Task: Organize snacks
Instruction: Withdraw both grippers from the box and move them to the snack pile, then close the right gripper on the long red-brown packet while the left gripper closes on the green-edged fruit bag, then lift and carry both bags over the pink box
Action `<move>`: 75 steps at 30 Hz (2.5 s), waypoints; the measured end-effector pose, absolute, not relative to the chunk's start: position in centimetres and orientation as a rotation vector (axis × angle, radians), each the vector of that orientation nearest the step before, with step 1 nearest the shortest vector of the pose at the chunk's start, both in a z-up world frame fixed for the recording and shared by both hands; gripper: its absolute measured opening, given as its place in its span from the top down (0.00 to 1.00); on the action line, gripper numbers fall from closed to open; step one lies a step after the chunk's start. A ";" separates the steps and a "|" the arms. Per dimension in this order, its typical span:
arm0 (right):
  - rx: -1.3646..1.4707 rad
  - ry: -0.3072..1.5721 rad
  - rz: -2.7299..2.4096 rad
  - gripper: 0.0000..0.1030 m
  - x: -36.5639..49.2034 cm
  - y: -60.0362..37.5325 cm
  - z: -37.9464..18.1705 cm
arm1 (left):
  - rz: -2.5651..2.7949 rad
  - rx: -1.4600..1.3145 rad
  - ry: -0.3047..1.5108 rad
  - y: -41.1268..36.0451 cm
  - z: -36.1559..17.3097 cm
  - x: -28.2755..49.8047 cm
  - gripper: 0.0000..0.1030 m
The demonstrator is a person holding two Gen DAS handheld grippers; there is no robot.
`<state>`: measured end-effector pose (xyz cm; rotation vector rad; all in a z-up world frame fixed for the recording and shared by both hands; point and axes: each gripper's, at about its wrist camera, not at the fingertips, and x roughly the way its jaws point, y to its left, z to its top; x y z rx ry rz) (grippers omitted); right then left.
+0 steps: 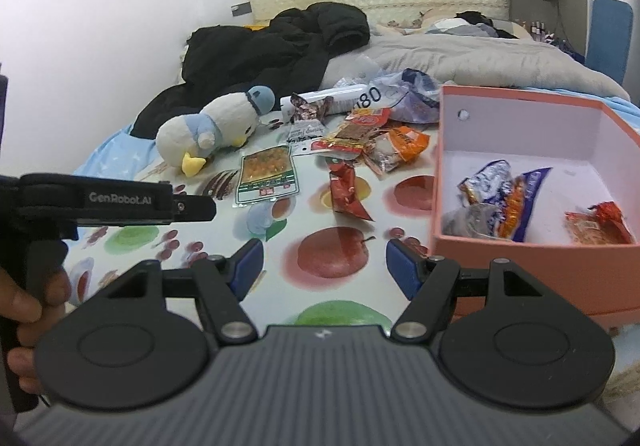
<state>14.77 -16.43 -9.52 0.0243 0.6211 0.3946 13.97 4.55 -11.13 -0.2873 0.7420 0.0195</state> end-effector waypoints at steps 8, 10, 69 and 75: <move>0.021 0.631 0.440 0.32 17.5 -13.6 -10.7 | 0.061 -0.346 0.788 7.6 -13.8 17.7 0.44; 0.014 0.640 0.432 0.32 18.4 -13.1 -11.2 | 0.073 -0.348 0.791 8.0 -14.3 18.8 0.43; -0.148 0.775 0.374 0.64 31.5 -8.8 -19.3 | 0.172 -0.172 0.901 9.5 -22.5 36.9 0.36; -0.134 0.774 0.378 0.64 29.6 -9.9 -18.8 | 0.153 -0.206 0.919 8.6 -21.4 32.8 0.37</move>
